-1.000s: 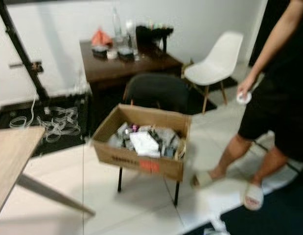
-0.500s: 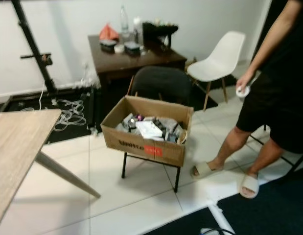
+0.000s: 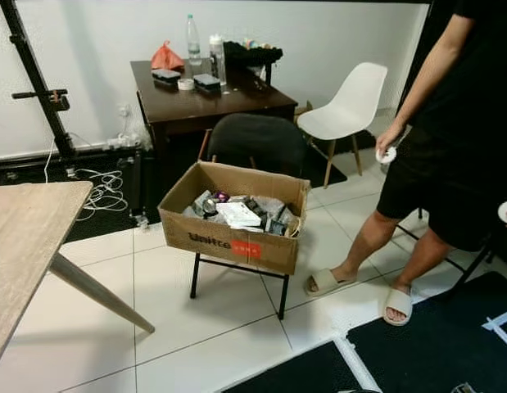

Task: Picking trash to rubbish bin

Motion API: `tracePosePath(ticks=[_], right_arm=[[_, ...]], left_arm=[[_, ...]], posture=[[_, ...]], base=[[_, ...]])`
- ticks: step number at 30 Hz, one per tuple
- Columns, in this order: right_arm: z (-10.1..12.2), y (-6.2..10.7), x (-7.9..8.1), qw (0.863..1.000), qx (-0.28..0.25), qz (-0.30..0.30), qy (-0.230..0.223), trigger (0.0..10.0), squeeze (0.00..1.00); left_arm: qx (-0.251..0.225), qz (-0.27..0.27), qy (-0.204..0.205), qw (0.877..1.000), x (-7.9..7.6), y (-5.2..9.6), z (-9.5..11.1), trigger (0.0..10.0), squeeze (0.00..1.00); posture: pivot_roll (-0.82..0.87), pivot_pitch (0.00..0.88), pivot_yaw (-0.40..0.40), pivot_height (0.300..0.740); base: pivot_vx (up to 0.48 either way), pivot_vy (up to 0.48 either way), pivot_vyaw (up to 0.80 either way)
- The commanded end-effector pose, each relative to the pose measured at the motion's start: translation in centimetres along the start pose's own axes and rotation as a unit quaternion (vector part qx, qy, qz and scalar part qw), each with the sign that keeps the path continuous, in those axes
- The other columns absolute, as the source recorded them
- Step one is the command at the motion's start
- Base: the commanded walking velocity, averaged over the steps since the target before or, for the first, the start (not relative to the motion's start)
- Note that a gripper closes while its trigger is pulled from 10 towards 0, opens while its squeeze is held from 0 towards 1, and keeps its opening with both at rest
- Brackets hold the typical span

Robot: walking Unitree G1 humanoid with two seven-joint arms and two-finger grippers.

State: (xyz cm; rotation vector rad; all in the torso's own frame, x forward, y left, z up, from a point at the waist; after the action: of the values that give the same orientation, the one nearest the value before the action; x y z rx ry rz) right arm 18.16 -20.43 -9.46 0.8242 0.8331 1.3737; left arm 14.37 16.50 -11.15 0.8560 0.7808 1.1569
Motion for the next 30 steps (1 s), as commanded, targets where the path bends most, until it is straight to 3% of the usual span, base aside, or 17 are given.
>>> tracePosePath(ticks=[1, 13, 19, 30], right_arm=[[-0.30, 0.02, -0.01, 1.000, 0.003, 0.001, -0.002, 10.0, 0.00], [-0.29, 0.03, 0.01, 1.000, 0.002, 0.004, -0.010, 10.0, 0.00], [0.00, 0.04, 0.00, 1.000, -0.009, 0.010, -0.018, 10.0, 0.00], [-0.06, 0.03, 0.02, 1.000, -0.004, 0.011, -0.010, 10.0, 0.00]], left_arm=[[0.033, -0.009, 0.006, 0.999, -0.34, 0.23, -1.82, 10.0, 0.00], [0.031, -0.006, 0.013, 0.999, -0.42, 0.22, -1.86, 10.0, 0.00], [0.039, 0.006, 0.019, 0.999, -0.15, 0.29, -2.15, 10.0, 0.00], [0.041, -0.003, 0.028, 0.999, -0.39, 0.26, -2.19, 10.0, 0.00]], posture=[[-0.06, 0.061, -0.004, 0.740], [-0.06, 0.078, -0.003, 0.740], [-0.05, 0.082, 0.002, 0.740], [-0.06, 0.082, 0.006, 0.740]], base=[[0.000, 0.000, 0.00], [0.000, -0.413, 0.00], [0.000, 0.000, 0.00], [0.000, 0.000, 0.78]])
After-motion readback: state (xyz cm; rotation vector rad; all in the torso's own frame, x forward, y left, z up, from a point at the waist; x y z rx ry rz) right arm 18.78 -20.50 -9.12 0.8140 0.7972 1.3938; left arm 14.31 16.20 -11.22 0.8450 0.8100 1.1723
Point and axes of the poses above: a point about 5 cm out from each wrist's last joint towards the gripper, its own y axis pointing back from the gripper into the wrist, its own z axis along the axis of the wrist's last joint, x = y × z, the point moved 1 cm from there along -y, pointing out of the wrist towards the gripper, and after that the axes turned 4 degrees about -y, right-handed, at the moved point
